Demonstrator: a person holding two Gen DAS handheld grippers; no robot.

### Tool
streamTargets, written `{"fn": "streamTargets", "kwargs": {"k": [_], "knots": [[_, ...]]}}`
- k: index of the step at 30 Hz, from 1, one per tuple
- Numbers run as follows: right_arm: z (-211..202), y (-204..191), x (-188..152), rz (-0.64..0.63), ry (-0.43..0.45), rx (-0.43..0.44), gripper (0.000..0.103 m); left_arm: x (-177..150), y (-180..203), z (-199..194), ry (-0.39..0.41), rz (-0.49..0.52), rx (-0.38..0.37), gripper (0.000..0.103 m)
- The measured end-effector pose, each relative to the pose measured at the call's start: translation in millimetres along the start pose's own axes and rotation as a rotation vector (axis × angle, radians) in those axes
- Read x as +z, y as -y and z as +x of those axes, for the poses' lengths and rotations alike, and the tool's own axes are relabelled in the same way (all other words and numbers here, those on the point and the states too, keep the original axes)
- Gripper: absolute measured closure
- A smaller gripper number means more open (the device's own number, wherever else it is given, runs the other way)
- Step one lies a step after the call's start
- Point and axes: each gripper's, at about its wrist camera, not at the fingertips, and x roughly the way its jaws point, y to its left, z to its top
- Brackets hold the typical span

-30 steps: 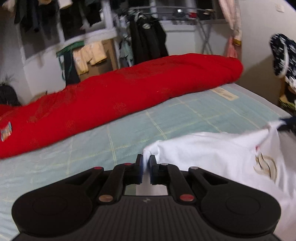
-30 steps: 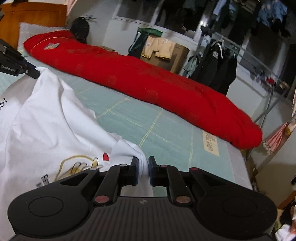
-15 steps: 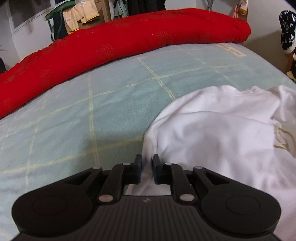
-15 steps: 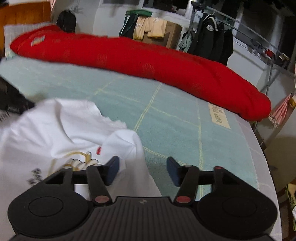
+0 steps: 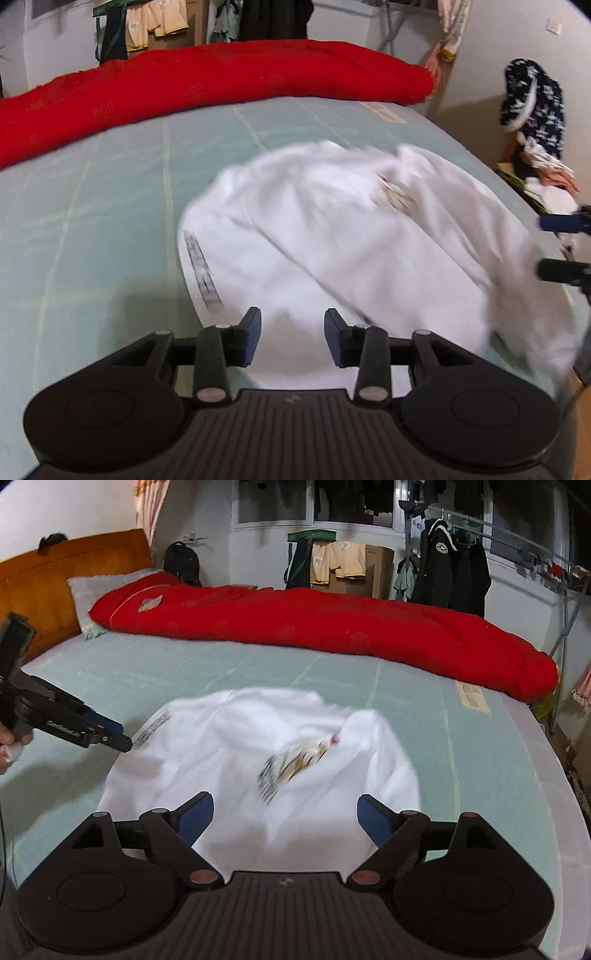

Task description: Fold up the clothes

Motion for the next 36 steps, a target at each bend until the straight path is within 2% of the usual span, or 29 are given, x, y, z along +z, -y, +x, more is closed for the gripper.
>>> {"fn": "streamTargets", "kwargs": {"k": [2,8,12,18,23,27,32,36], "knots": [[-11,-13,-15,0.002,0.002,0.010,0.013,-21,6,-8,0.000,-0.013,-0.022,0.054],[-36,-27,-56,0.125,0.030,0.065,0.010,-68,21,-16,-0.006,-0.089,-0.086,0.053],[-40,-30,-79,0.196,0.011,0.086,0.010,-89,37,-11,-0.002,-0.111,-0.139,0.054],[-43,-34,-101,0.243,-0.003,0.105,0.010,-102,47,1,0.026,-0.225,-0.267,0.053],[-40,-29,-109,0.278,-0.015,0.112,0.010,-109,43,19,0.025,-0.312,-0.308,0.053],[-43,-24,-113,0.310,0.018,0.131,0.010,-107,28,35,0.043,-0.432,-0.387,0.056],[-45,-27,-112,0.302,0.041,0.149,0.010,-96,21,59,0.060,-0.494,-0.441,0.057],[-47,-27,-111,0.303,0.053,0.152,0.010,-110,20,53,0.059,-0.541,-0.479,0.060]]}}
